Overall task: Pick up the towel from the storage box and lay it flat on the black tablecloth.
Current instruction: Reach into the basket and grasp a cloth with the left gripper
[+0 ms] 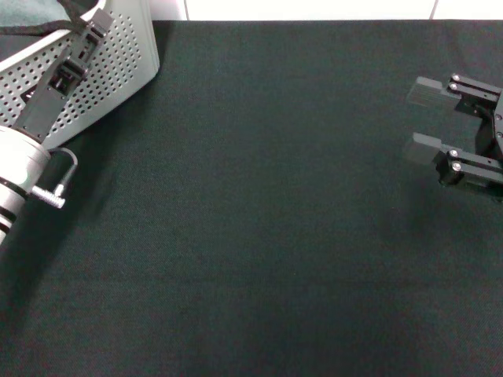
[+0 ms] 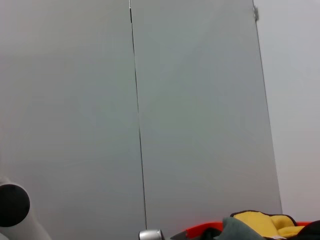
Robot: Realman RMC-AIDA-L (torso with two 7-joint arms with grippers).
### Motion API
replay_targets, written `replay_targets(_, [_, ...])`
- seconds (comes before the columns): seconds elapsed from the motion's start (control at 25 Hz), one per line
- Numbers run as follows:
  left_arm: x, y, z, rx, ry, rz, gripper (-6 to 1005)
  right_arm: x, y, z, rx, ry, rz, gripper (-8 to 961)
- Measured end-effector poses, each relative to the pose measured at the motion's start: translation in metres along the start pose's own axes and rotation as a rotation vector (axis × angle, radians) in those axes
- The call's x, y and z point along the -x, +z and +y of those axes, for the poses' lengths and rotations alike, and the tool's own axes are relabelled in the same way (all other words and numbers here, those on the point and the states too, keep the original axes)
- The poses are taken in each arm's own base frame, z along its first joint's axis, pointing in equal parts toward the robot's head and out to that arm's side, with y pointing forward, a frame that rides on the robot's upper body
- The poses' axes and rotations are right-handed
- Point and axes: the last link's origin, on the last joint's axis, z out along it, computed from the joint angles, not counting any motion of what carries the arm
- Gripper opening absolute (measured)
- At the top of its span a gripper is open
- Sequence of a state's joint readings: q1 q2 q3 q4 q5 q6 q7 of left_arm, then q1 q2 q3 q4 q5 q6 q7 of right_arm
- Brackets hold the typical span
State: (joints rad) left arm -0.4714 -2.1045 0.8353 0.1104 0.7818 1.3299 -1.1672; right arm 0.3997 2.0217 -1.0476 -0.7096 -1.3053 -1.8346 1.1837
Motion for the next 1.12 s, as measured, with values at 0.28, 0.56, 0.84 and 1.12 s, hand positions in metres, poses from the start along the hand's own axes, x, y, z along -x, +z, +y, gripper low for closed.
replay_targets(0.28, [0.007,0.008,0.0,-0.023,-0.013,-0.02,640,0.0,-0.001,0.001,0.0,0.0,0.0,633])
replay_targets(0.56, [0.008,0.013,0.002,-0.016,-0.012,-0.024,594,-0.002,-0.002,0.002,-0.001,0.01,-0.003,633])
replay_targets(0.84, [0.005,0.007,-0.002,-0.04,-0.029,0.0,443,-0.002,-0.003,0.003,-0.001,0.013,-0.004,633])
replay_targets(1.12, [0.003,0.002,-0.007,-0.08,-0.065,0.043,292,-0.002,-0.003,0.003,0.001,0.014,-0.005,633])
